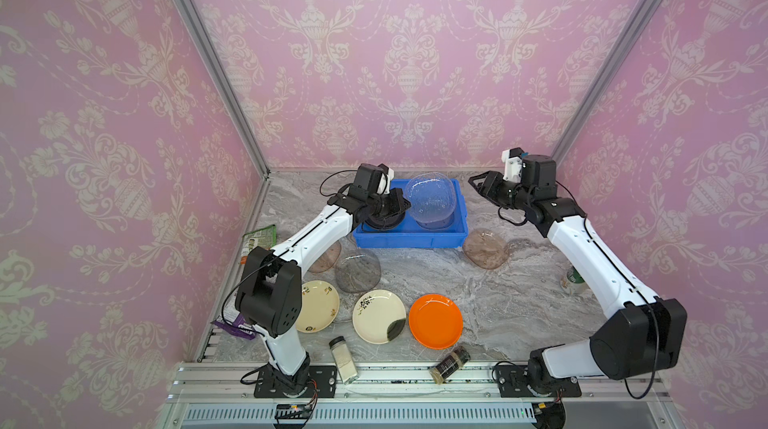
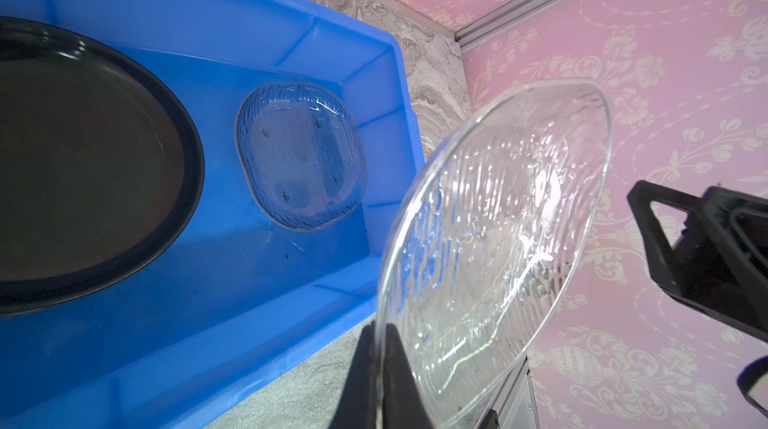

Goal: Place the plates into the plastic bin on the countertop
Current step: 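Carry the clear ribbed plate over the bin with left gripper while right gripper approaches, then lower the clear ribbed plate into the bin with the left gripper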

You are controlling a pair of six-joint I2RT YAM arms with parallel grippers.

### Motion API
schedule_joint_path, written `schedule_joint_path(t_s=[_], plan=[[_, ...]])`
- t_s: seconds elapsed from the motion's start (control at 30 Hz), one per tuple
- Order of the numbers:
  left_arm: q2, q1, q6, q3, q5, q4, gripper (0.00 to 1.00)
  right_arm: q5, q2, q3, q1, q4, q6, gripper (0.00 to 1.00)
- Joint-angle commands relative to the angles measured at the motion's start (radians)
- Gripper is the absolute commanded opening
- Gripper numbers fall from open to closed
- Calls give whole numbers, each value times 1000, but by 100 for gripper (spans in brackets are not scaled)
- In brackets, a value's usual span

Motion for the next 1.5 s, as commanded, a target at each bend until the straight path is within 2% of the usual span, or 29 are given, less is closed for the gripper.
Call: schedule_joint_path(t_s=[0.0,0.3,0.53,0.83,1.03,1.17,1.47], plan=[[18,23,19,1,53,24,0,-9,62,71,35,-5,-48,41],[31,66,36,22,83,10,0,13,218,173,108,-20,-91,39],[100,85,60,77,63,-35,0,99,209,151,104,-17,-70,41],[292,75,113,284,31,-178,0,88,194,110,39,24,6,41],[443,26,201,508,-54,-376,0,71,178,91,4,20,12,41],[532,-2,190,604,-51,-421,0,39,172,77,-22,31,32,41],[702,-36,184,865,-152,-604,0,-11,192,81,-48,35,59,41]])
